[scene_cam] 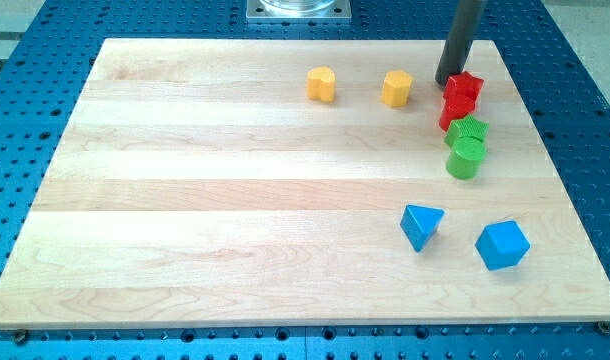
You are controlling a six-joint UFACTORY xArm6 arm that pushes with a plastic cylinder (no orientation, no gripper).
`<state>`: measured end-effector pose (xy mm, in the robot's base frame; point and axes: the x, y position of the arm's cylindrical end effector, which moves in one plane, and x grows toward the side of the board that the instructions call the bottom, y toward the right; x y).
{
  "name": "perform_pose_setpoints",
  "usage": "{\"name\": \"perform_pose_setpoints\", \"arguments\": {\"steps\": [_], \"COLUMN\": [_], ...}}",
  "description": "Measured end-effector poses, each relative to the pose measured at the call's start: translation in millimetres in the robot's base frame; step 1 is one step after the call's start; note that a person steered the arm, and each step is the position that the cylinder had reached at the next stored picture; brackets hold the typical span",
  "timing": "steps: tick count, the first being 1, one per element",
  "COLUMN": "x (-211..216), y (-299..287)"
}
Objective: Keep blue blocks parallel to each other
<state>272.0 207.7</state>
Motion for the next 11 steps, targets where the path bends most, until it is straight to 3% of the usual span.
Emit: {"name": "perform_pose_setpoints", "arguments": {"steps": [1, 2, 4, 6, 7, 9, 11], "x": [-8.2, 49.9, 103.8, 281.5, 301.8, 299.0, 310.7], "y": [56.3, 135.2, 137.6, 115.8, 72.5, 6.3, -3.8]}}
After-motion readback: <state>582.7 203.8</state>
